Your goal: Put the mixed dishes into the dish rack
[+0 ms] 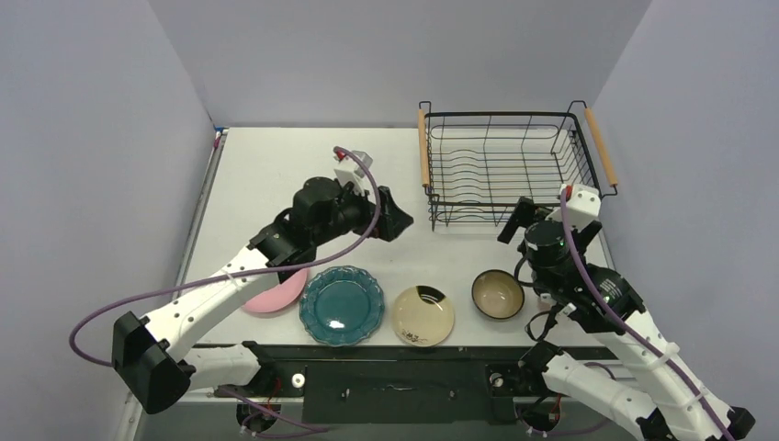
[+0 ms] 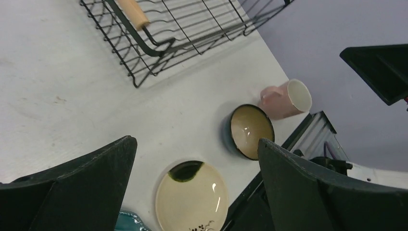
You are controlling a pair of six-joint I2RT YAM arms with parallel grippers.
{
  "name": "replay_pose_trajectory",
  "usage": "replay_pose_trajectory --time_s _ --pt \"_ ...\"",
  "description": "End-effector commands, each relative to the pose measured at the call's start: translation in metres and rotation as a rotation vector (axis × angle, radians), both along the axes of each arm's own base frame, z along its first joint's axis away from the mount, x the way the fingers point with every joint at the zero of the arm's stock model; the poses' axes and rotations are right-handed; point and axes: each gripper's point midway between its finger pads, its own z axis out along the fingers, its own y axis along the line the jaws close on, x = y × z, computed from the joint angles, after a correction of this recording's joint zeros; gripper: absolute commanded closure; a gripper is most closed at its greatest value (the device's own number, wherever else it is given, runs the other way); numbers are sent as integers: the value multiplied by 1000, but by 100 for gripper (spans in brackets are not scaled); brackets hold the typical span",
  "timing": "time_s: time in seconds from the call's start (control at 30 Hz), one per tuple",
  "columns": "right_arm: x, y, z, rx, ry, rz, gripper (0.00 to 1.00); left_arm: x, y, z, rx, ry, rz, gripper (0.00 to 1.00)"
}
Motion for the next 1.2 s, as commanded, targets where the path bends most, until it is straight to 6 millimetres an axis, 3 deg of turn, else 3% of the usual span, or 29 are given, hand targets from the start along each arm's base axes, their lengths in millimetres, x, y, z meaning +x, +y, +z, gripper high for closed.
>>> replay_pose_trajectory --time_s 0.0,0.23,0.4,0.57,0.63,0.7,0.77,0.93,1.17 --pt "-10 -1 8 103 -84 24 4 -34 -45 0 -59 -14 -155 4" --pt "-28 -25 1 67 -57 -43 4 -65 -84 -56 13 83 -242 4" --pt "-31 -25 -5 64 -31 -37 4 -85 -116 -79 -39 180 -285 3" --pt "-39 -15 0 189 -51 13 4 -92 -152 -119 4 300 -308 0" --pt "-43 -13 0 222 -73 42 4 -91 -164 -135 41 334 -302 0" --pt "-47 -15 -2 247 -85 41 4 -88 -174 -150 75 360 -300 14" --pt "-49 -16 -7 252 -81 43 4 -84 -183 -164 97 380 -299 21" --pt "-49 -16 -12 236 -52 38 4 -76 -200 -187 141 399 -283 23" --pt "-49 -15 -14 231 -37 34 4 -70 -207 -209 279 396 -238 28"
